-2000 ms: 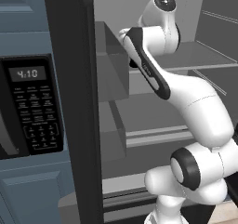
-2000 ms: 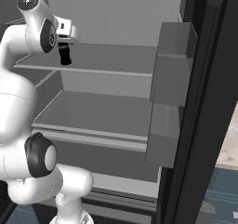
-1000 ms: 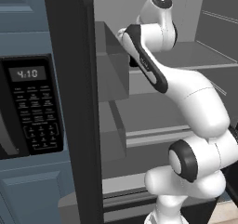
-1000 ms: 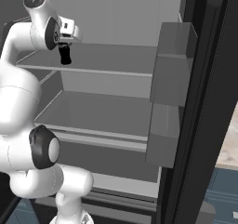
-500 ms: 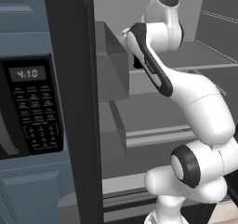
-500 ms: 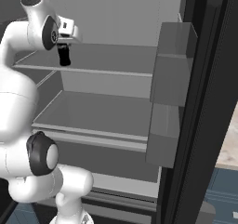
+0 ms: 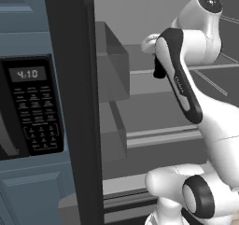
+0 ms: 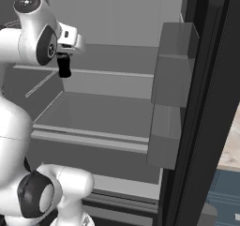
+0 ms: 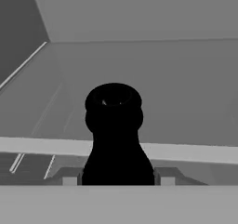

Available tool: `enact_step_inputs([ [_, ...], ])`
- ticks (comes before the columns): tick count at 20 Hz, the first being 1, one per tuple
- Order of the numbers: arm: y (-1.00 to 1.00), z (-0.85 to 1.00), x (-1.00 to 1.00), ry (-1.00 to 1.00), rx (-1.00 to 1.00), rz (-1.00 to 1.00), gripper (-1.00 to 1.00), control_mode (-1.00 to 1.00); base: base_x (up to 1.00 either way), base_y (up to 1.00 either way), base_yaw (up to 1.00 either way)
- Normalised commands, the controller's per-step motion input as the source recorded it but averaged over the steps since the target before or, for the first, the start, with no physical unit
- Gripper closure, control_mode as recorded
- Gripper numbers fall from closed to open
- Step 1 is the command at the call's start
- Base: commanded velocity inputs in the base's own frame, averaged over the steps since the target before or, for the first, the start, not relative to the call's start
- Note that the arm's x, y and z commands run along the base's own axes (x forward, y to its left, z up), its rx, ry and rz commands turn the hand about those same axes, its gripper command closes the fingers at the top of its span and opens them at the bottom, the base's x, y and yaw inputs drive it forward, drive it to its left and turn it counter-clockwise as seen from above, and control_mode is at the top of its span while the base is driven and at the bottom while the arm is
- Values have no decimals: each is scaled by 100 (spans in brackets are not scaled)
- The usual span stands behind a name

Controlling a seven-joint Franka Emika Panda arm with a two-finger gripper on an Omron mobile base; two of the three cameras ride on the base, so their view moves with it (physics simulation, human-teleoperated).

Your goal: Open the fridge, grab two sodas, and place both sodas inside the bowl with ice on the dining counter.

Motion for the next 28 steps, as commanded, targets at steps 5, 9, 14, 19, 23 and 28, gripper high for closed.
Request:
enact_step_inputs([
  [5,-26,0,-100,-21,6,0,100,-100,0,0,0],
  [9,-18,0,-100,-20,6,0,100,-100,0,0,0],
  [14,-1,0,-100,-9,2,0,100,-100,0,0,0],
  [19,0,0,-100,0,0,-1,100,-100,0,0,0],
  [23,0,0,-100,0,0,-2,100,-100,0,0,0],
  [28,0,0,-60,0,0,-2,100,100,-40,0,-2],
])
